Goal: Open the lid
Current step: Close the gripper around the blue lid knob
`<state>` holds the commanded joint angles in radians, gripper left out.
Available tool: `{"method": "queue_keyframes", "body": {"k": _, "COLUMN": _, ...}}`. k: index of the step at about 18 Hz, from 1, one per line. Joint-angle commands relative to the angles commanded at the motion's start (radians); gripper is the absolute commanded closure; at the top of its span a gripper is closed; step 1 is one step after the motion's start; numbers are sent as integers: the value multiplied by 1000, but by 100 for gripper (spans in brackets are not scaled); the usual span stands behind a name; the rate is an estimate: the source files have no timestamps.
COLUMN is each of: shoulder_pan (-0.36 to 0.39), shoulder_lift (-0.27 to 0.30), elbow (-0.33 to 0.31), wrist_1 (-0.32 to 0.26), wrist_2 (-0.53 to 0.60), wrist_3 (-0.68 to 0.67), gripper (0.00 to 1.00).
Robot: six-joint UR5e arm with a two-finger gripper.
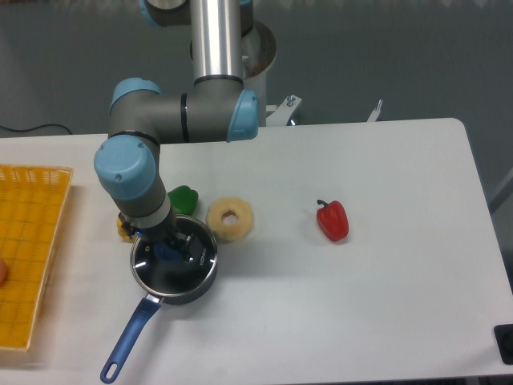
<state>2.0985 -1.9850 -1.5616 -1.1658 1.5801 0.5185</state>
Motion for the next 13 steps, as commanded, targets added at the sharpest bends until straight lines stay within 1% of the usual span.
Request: {"method": "queue_keyframes", "body": {"k": 13, "shoulder_pan": -6, "shoulder_lift": -3, "elbow": -8, "wrist_1": 3, "wrist_2": -5, "wrist_3": -2, "gripper": 0}}
